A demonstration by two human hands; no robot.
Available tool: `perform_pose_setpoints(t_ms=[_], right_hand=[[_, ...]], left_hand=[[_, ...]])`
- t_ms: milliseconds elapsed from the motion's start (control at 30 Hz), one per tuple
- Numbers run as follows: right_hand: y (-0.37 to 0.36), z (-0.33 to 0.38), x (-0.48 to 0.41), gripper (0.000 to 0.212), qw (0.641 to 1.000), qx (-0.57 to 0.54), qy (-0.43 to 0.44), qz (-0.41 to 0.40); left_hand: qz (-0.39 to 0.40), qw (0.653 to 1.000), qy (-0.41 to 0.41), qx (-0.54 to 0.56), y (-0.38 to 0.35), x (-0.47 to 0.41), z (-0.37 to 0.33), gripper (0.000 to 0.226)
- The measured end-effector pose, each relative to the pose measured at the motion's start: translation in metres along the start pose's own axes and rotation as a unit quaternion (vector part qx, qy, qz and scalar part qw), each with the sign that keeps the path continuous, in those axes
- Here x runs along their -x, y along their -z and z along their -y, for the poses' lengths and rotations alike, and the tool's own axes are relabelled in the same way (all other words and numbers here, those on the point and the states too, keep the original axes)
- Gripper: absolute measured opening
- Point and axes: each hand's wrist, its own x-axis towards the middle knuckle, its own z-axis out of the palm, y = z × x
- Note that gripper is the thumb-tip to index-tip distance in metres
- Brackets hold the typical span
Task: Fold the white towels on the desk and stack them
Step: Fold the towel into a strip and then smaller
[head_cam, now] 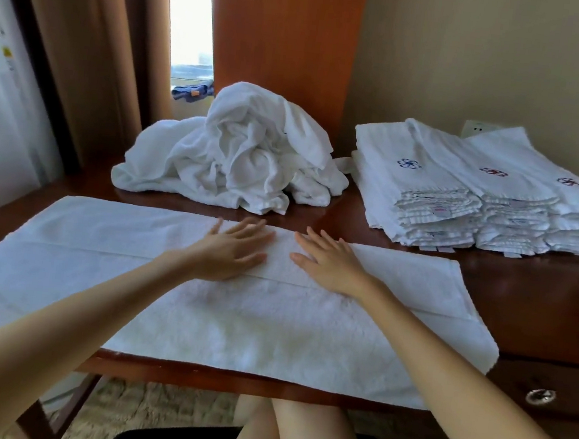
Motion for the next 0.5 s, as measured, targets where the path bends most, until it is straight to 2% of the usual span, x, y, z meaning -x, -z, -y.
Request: perform_pose_setpoints(t_ms=[67,200,333,500], right_hand=[[0.003,-0.002,0.009,0.063,1.0,-0.008,0.009,-0.01],[0.0,-0.031,0.057,0.066,0.998,-0.002,0.052,-0.031],[0.015,-0.085,0.105,0.062,1.0,-0.018,0.004,-0.01],[0.029,-0.144,0.126,0.058,0.995,-0.042,-0.085,-0.021]], left_hand=[[0.008,0.999,-0.033,0.019,-0.005,0.003,-0.021,0.061],[0.019,1.0,-0.005,0.023,-0.002,0.006,-0.029,0.07],[0.051,0.998,0.023,0.011,0.006,-0.003,-0.053,0.083],[0.042,0.993,-0.106,0.04,-0.008,-0.028,-0.141,0.078]])
